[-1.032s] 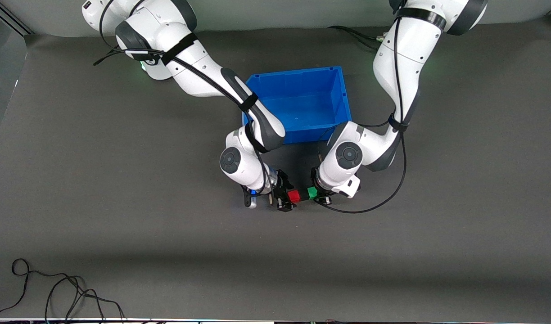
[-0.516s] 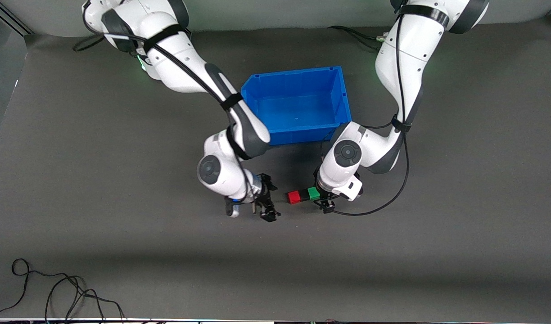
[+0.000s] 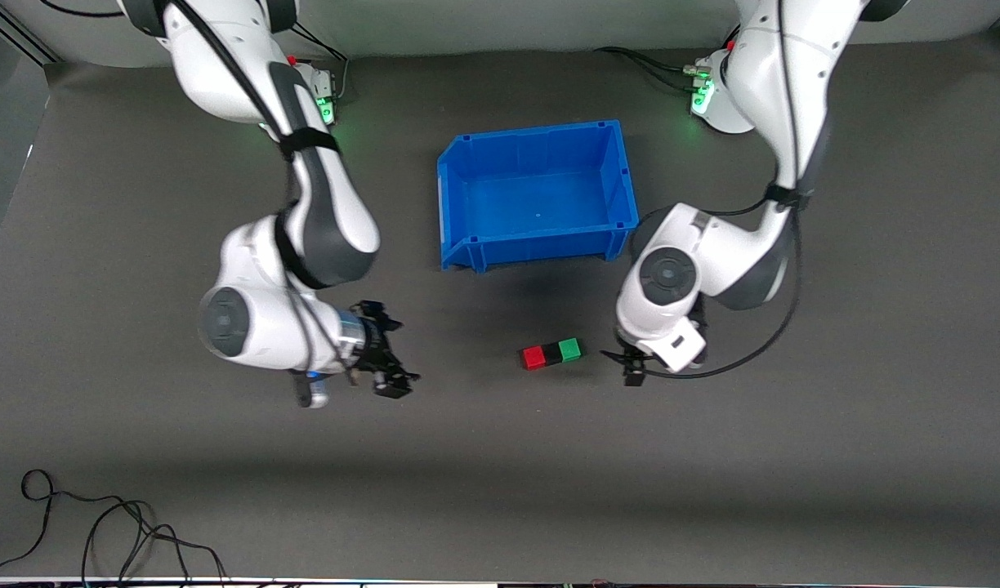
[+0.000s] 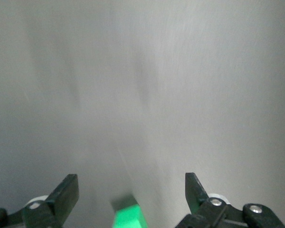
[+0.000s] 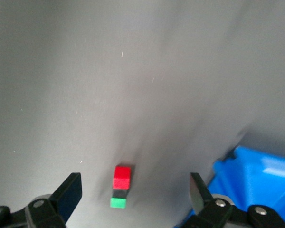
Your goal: Attach green and red cubes to black cube
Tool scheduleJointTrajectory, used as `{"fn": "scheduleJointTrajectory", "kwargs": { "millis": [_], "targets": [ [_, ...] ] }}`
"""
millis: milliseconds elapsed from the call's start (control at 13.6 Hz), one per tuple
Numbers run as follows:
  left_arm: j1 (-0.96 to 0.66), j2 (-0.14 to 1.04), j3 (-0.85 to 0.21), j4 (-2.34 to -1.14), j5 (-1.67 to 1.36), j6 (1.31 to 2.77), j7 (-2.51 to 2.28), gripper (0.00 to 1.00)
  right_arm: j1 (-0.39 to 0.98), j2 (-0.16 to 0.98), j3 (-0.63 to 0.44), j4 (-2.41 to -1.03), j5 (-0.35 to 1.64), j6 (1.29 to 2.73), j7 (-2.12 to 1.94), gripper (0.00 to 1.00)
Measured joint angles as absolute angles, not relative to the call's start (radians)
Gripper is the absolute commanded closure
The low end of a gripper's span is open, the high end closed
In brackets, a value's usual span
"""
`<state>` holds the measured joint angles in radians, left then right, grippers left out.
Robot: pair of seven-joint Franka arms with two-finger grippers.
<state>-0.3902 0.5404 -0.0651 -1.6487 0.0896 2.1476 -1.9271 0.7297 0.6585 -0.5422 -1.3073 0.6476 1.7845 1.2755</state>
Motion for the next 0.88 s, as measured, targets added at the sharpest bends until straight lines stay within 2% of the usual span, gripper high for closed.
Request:
{"fn": "scheduleJointTrajectory", "kwargs": {
  "millis": [589,663,884],
  "targets": [
    [-0.108,0.301,-0.06,-1.649,0.089,1.812,-1.345,0.0,0.686,0.34,-0.547,-1.525,0.281,1.757,0.955,0.0],
    [-0.082,0.282,-0.06,-1.649,0.083,1.801,-1.294,0.0,0.642,0.295,-0.509,-1.548,0.242,1.754,0.911,0.0],
    [-0.06,0.231,-0.061,-1.65,0.068,1.793,-1.174,0.0,0.444,0.172,-0.307,-1.597,0.104,1.715,0.779,0.0]
  ]
}}
